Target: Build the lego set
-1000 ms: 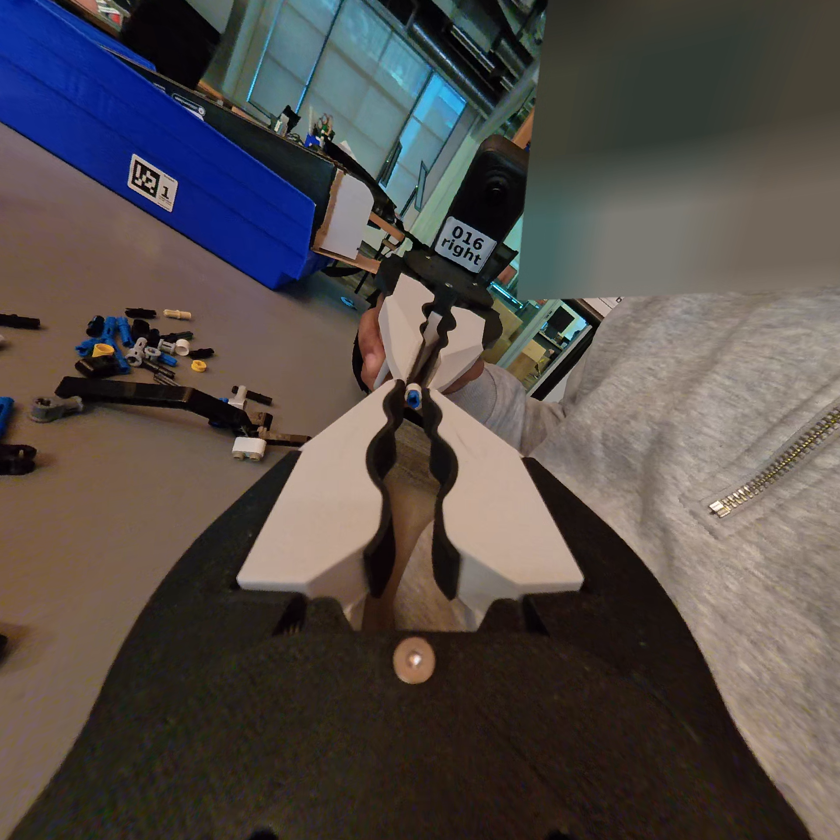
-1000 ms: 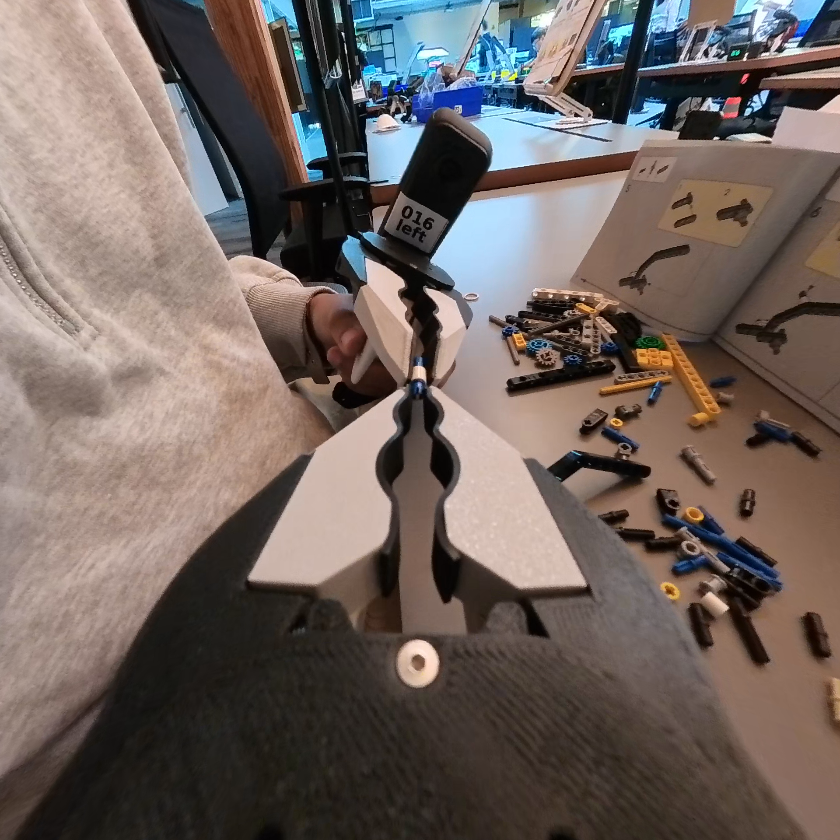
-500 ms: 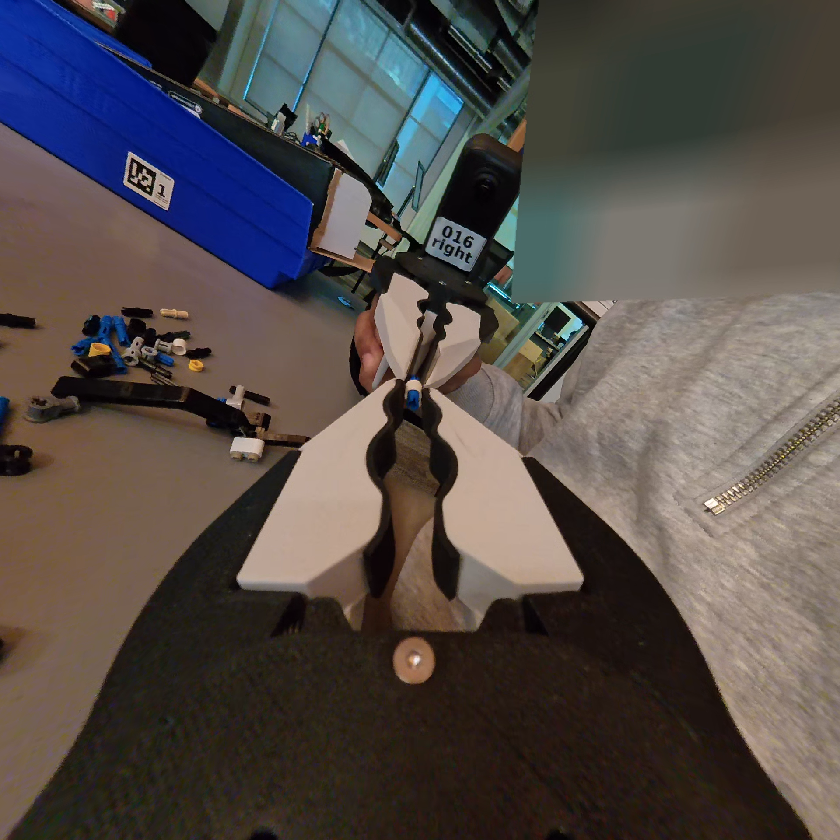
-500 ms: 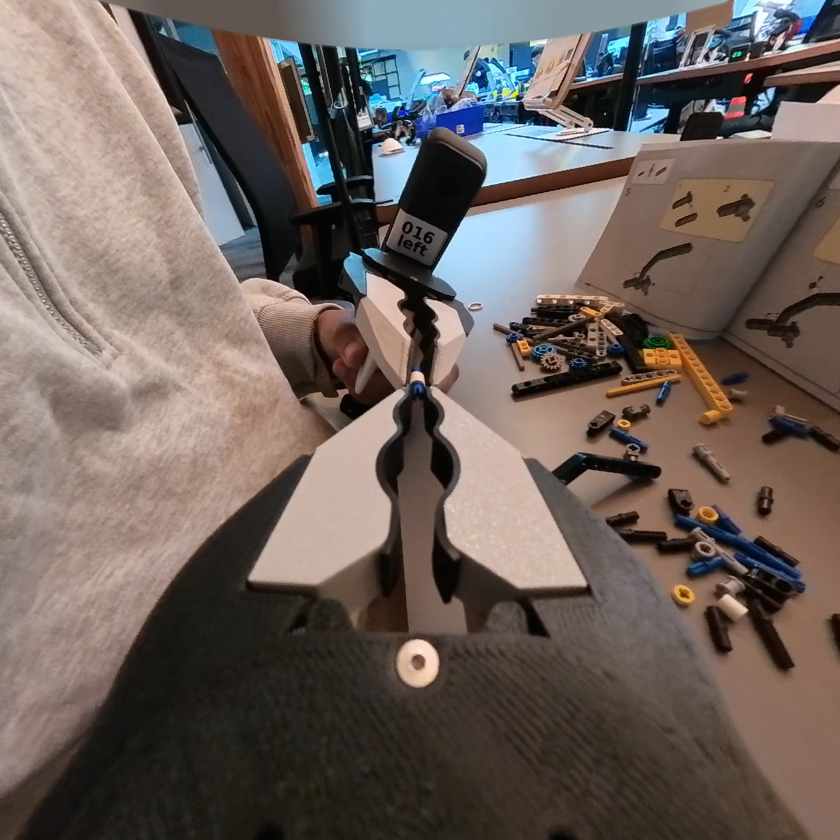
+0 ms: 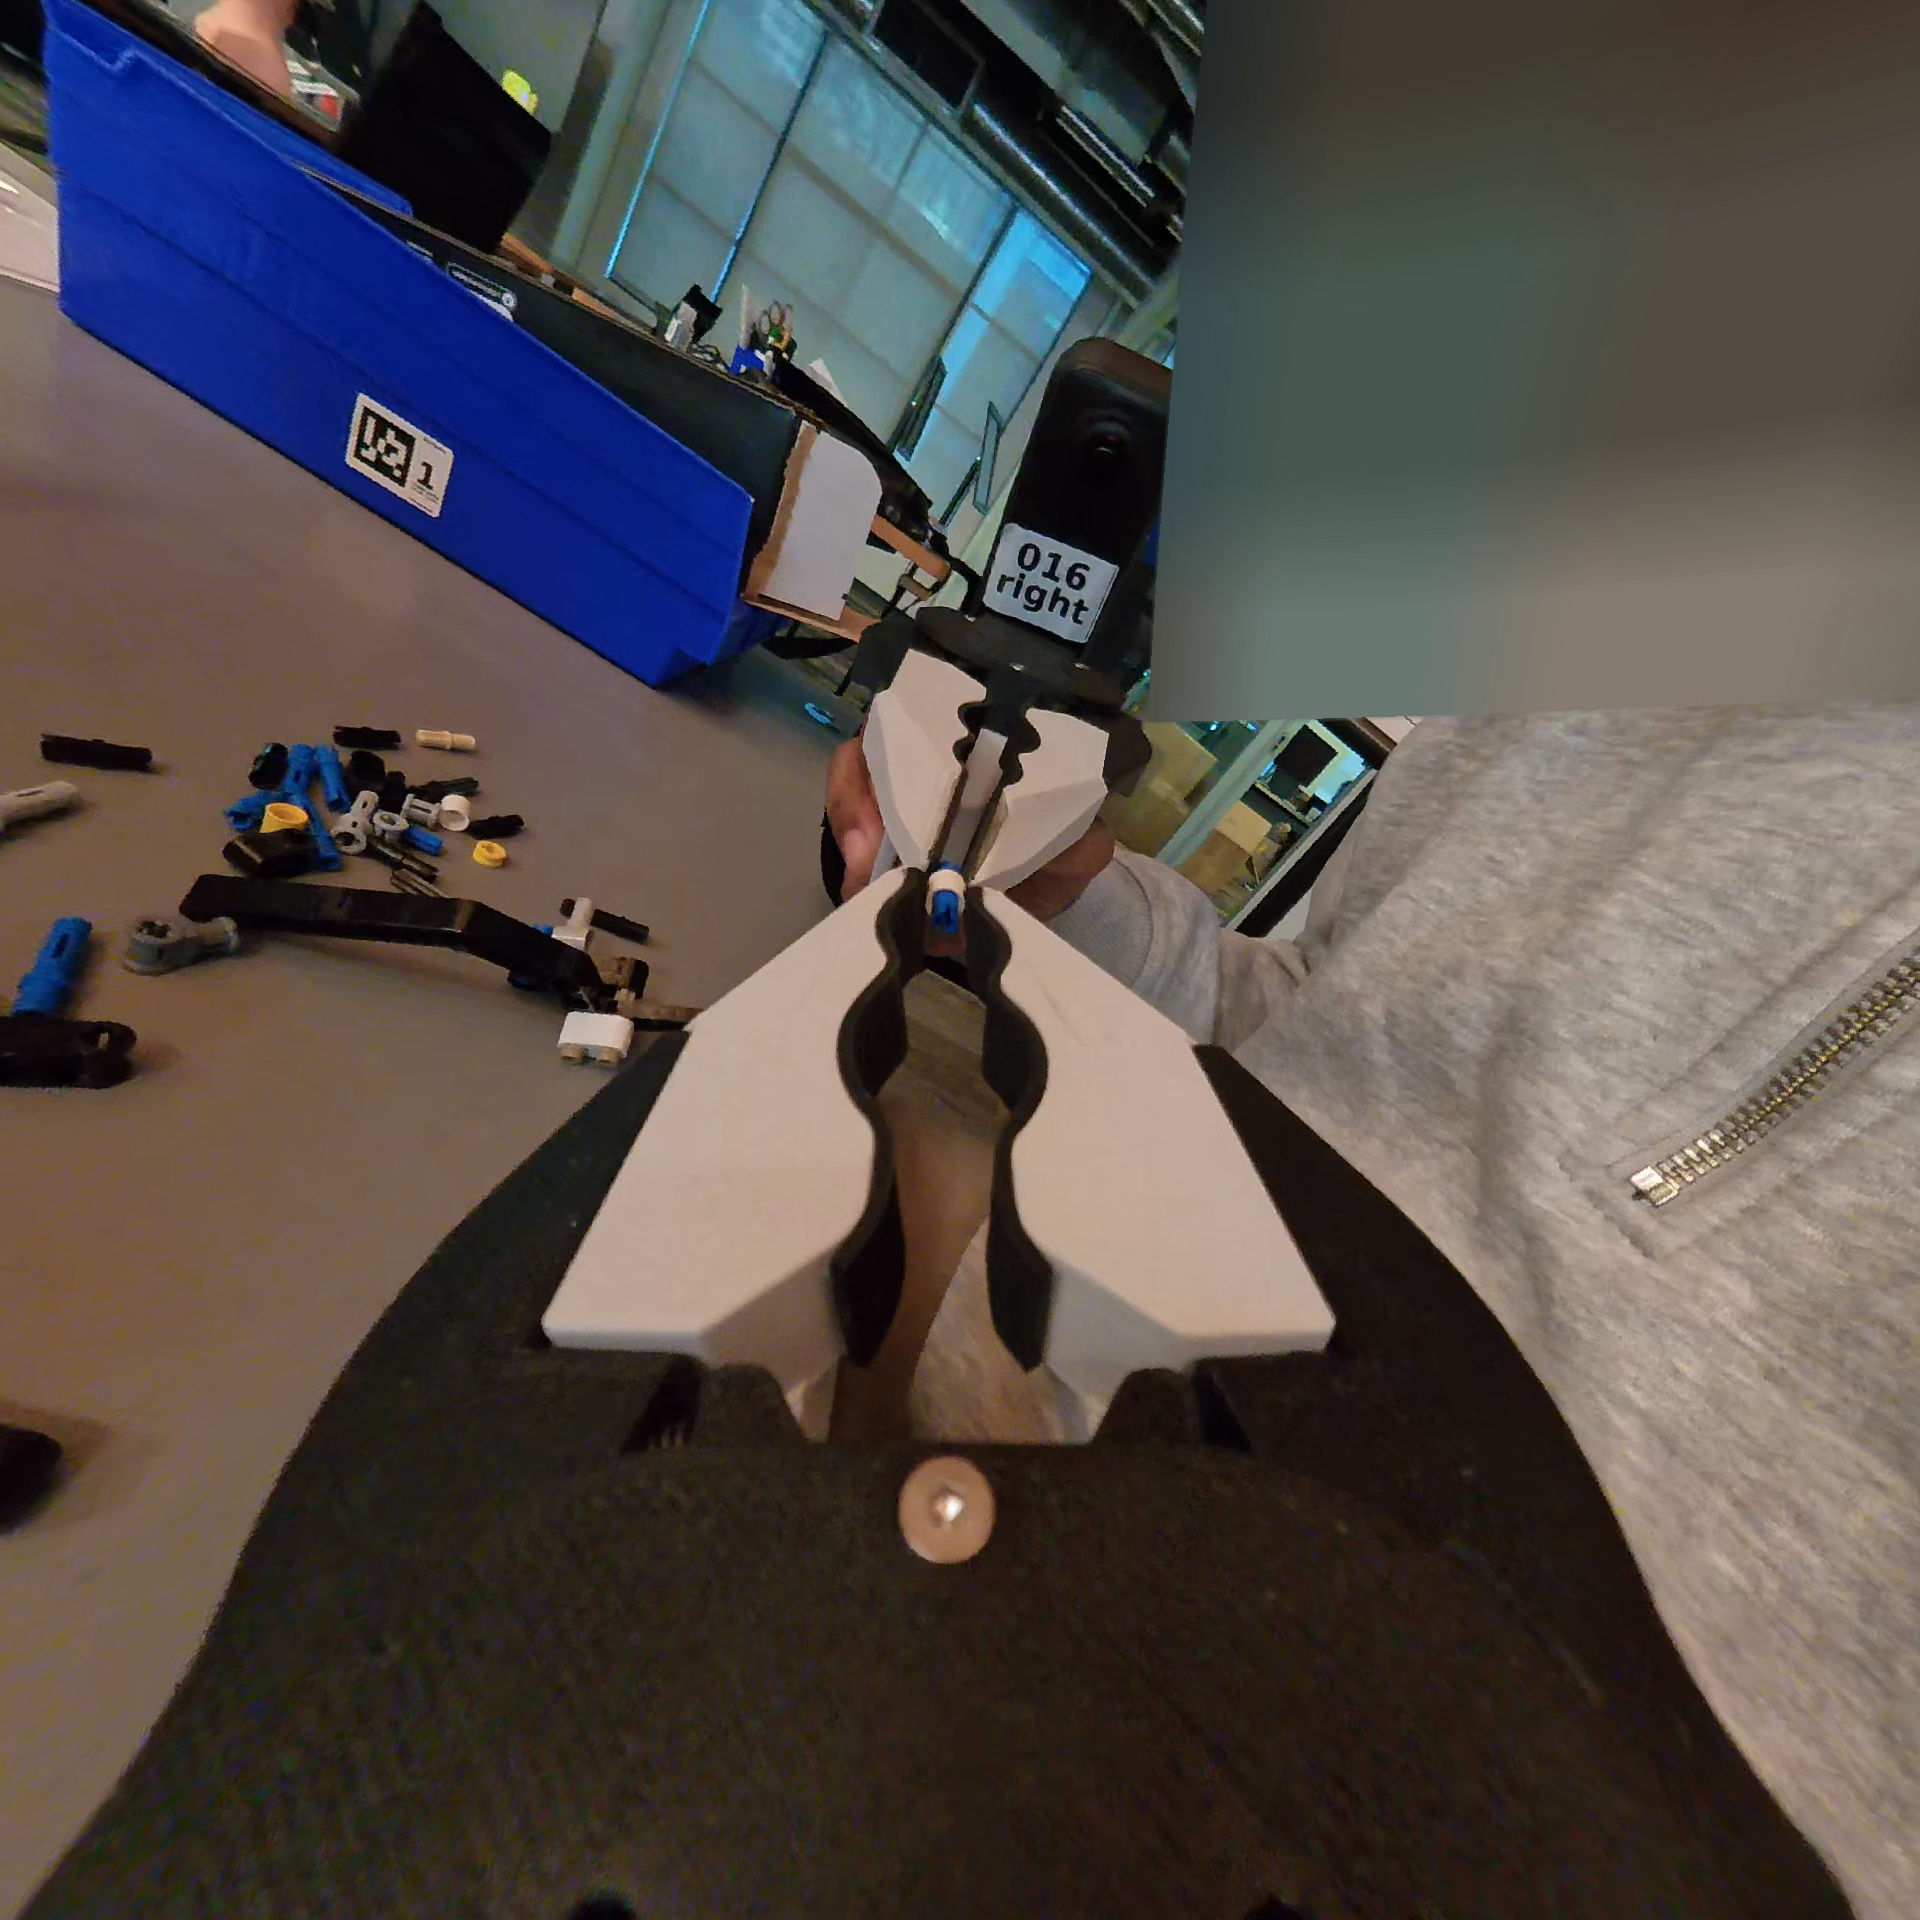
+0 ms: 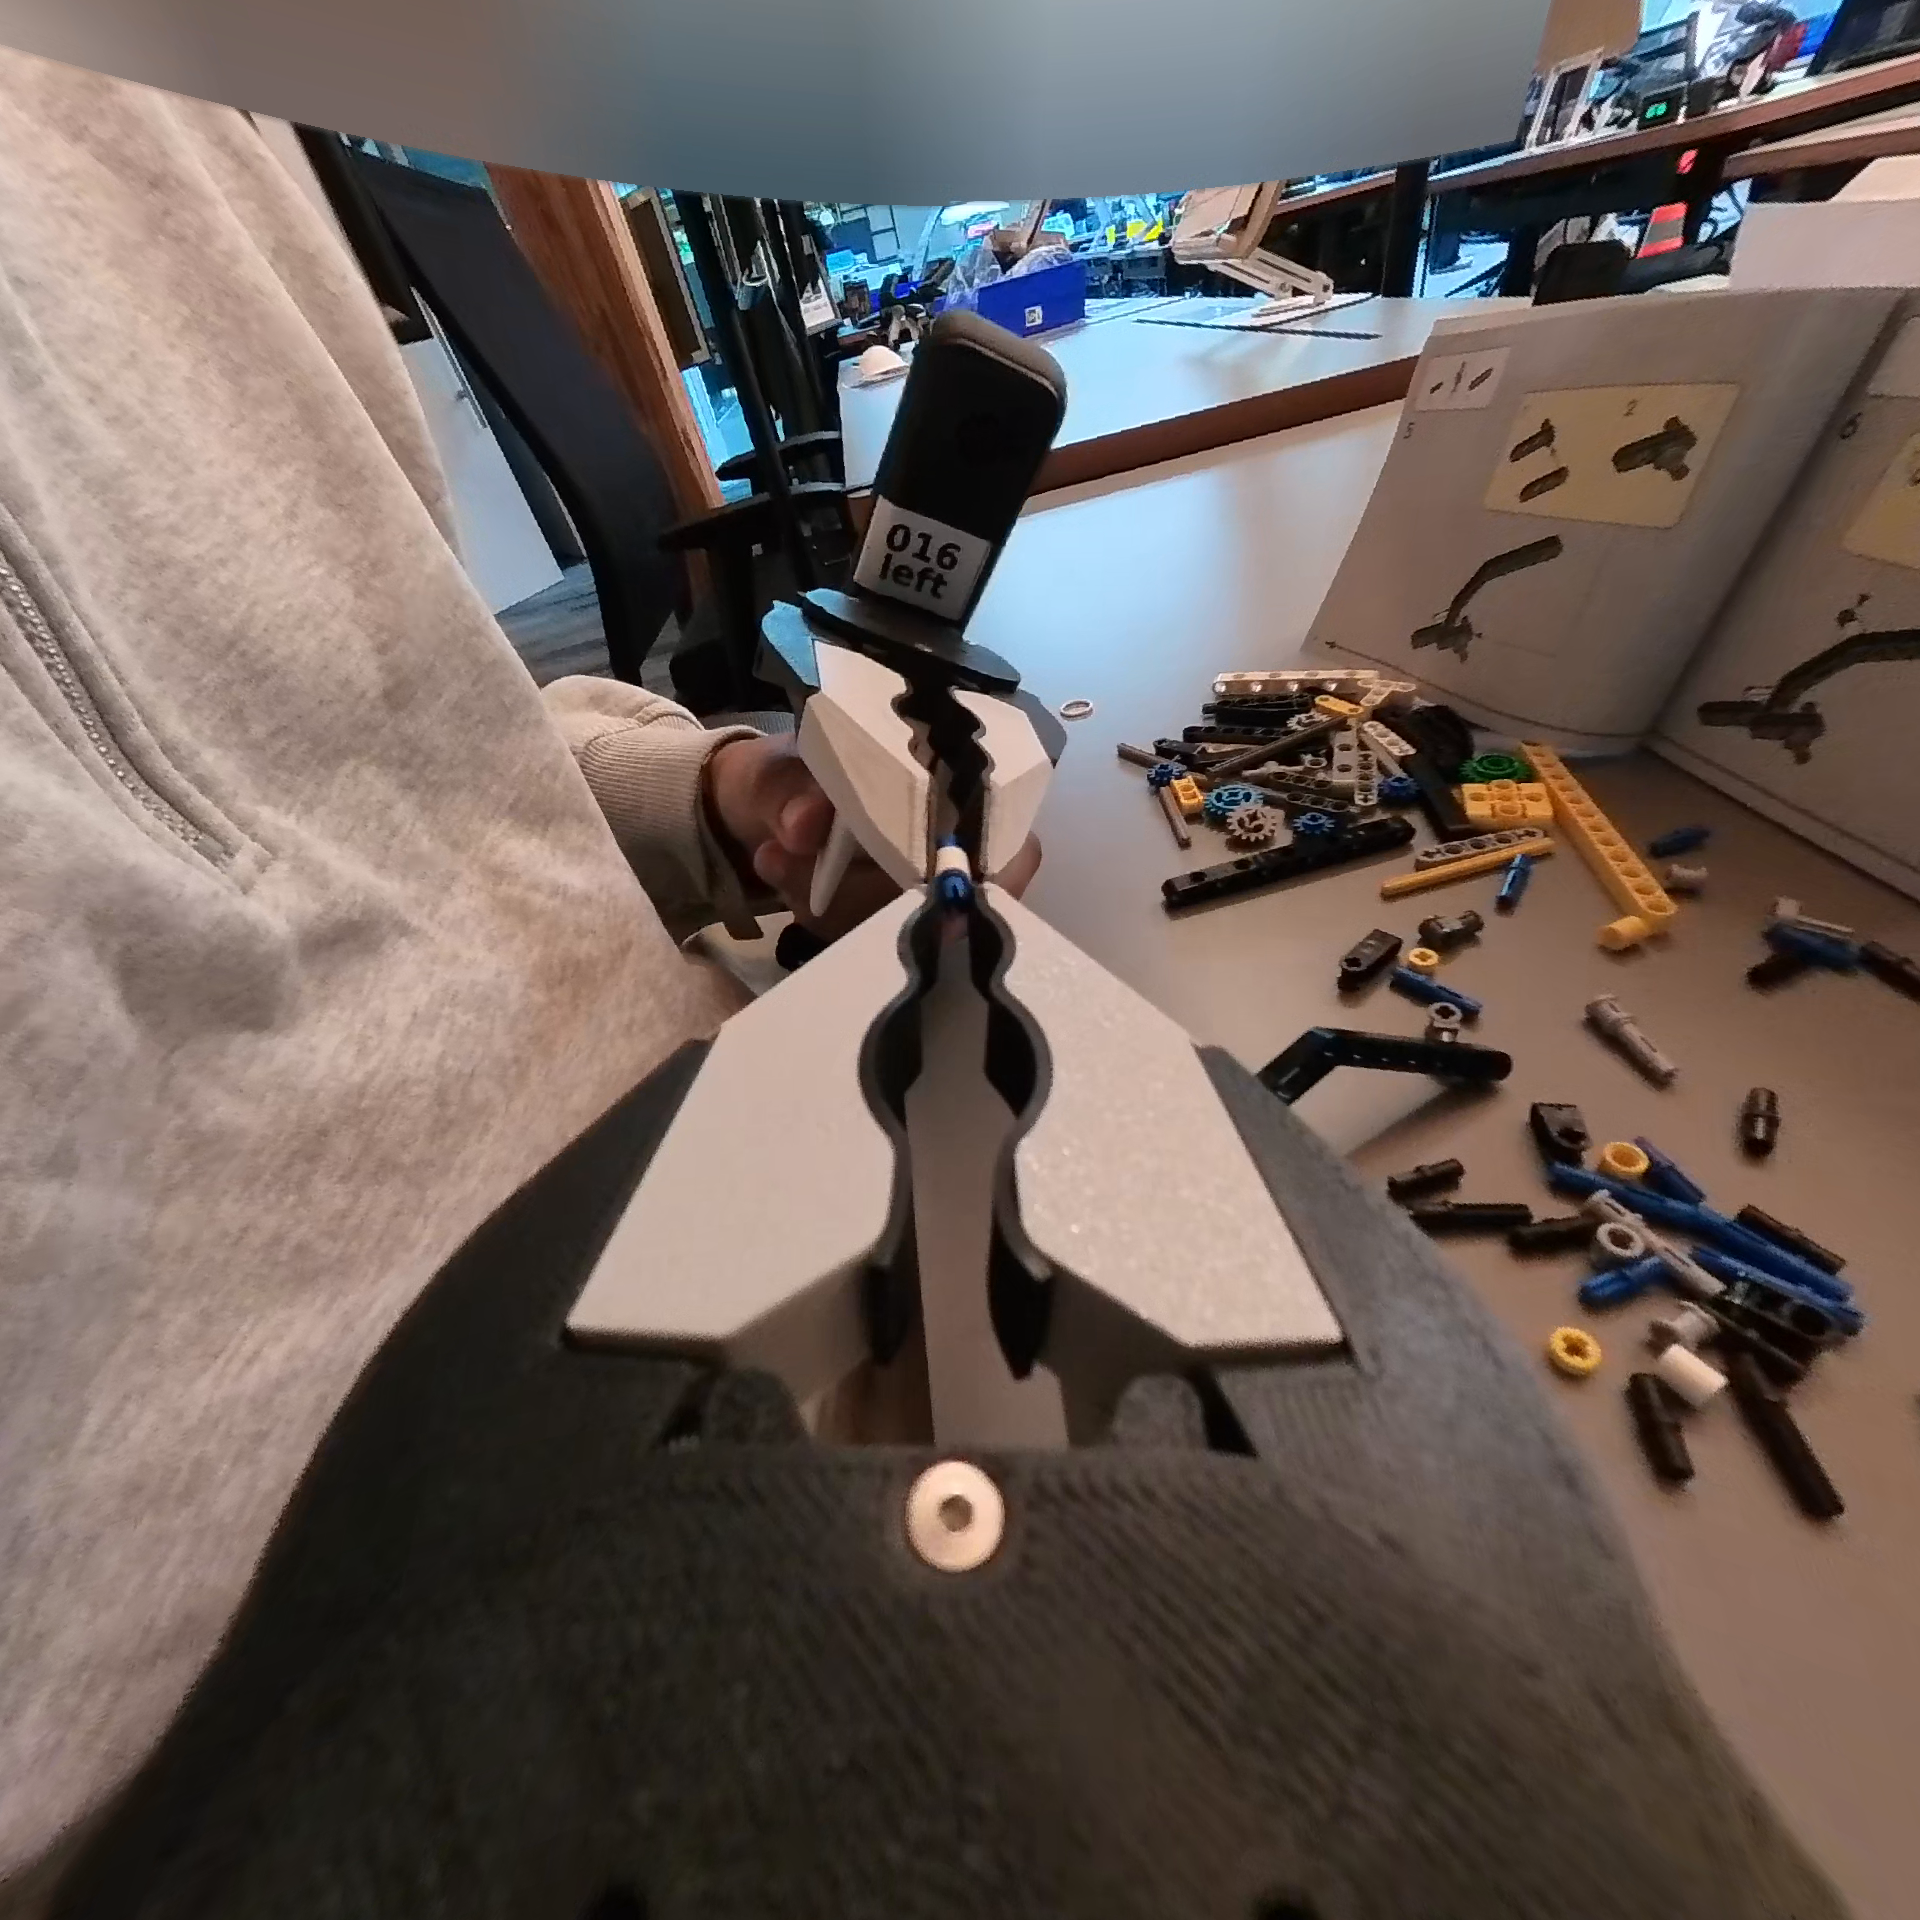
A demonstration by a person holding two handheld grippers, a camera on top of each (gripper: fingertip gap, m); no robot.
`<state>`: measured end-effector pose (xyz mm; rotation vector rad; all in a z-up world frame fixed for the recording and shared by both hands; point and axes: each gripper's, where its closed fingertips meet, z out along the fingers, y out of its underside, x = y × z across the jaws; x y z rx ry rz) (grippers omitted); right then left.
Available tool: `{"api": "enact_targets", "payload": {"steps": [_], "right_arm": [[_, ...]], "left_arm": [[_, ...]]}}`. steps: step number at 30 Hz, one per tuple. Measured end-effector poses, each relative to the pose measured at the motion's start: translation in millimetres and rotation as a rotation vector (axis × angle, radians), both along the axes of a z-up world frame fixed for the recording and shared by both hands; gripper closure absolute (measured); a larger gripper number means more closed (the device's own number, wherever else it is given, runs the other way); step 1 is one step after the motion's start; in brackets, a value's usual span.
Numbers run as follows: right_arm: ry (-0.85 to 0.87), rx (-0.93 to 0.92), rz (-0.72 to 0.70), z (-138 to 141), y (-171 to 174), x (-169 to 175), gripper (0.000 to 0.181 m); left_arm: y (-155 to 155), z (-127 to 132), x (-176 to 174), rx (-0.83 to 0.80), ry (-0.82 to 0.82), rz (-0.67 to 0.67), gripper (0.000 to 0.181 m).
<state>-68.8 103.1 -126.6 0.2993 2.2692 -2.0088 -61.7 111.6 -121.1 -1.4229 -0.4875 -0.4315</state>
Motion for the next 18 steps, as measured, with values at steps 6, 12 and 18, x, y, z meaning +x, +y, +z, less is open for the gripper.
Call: {"api": "enact_targets", "payload": {"steps": [6,12,18], "right_arm": [[-0.028,-0.006,0.002,0.1,0.8,-3.2,0.179],[-0.047,-0.015,0.006,2.4,-1.6,-3.1,0.179],[-0.068,-0.02,0.009,2.0,-1.3,-5.0,0.179]], "left_arm": [[-0.3,0.3,-2.8,0.004,-0.007,0.014,0.177],[-1.3,1.1,-5.2,0.014,-0.016,0.025,0.177],[-1.7,1.1,-7.3,0.019,-0.032,0.028,0.177]]}}
